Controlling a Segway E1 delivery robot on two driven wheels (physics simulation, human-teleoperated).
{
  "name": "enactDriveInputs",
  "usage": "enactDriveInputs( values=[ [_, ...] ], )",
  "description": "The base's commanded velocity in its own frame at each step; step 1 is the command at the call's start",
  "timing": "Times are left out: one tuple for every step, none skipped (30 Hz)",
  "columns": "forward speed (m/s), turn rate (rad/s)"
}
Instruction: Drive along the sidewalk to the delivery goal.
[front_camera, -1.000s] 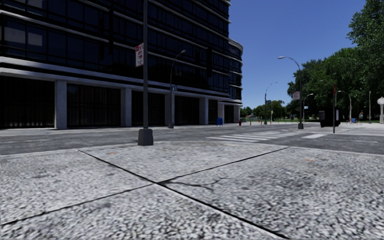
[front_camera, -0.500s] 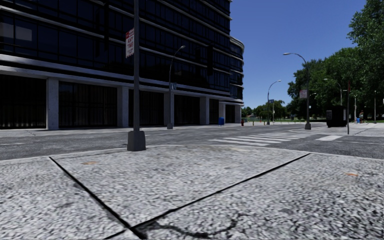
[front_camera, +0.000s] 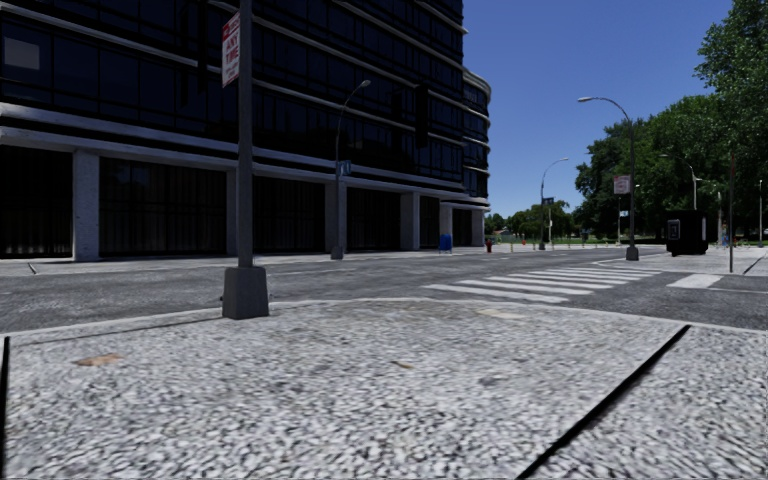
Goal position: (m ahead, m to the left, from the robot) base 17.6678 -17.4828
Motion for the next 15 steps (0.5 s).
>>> enactDriveInputs(
  values=[
    [2.0,0.0],
    [2.0,0.0],
    [2.0,0.0],
    [2.0,0.0],
    [2.0,0.0],
    [2.0,0.0],
    [2.0,0.0],
    [2.0,0.0],
    [2.0,0.0],
    [2.0,0.0],
    [2.0,0.0],
    [2.0,0.0],
    [2.0,-0.04],
    [2.0,-0.15],
    [2.0,-0.21]
  ],
)
